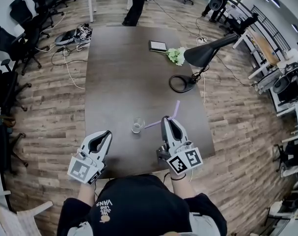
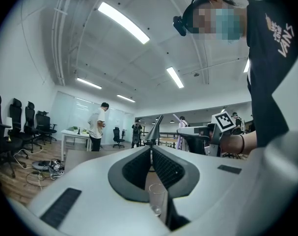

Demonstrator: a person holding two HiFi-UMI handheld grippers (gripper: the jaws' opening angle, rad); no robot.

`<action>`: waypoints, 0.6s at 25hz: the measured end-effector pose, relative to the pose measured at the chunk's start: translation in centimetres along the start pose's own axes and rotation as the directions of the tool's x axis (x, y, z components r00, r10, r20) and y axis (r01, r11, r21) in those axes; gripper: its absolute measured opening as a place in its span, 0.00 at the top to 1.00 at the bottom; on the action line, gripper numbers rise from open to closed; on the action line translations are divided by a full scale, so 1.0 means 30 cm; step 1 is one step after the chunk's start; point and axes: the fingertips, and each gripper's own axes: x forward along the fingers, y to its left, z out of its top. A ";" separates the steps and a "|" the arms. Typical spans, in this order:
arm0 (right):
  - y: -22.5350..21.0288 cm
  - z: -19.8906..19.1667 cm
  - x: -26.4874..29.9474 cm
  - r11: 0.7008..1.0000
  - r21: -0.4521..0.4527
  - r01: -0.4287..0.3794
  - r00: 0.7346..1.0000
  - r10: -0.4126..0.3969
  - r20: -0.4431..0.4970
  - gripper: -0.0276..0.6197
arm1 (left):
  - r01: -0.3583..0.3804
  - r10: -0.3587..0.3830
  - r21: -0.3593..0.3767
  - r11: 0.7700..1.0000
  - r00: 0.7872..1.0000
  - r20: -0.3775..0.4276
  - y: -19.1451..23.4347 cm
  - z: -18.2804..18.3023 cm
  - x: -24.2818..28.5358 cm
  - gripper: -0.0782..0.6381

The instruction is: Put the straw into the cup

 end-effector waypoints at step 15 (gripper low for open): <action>-0.051 -0.101 0.117 0.998 -0.009 -0.068 0.997 0.068 -0.046 0.90 | -0.050 0.050 -0.002 0.999 0.999 -0.013 0.024 -0.009 0.057 0.86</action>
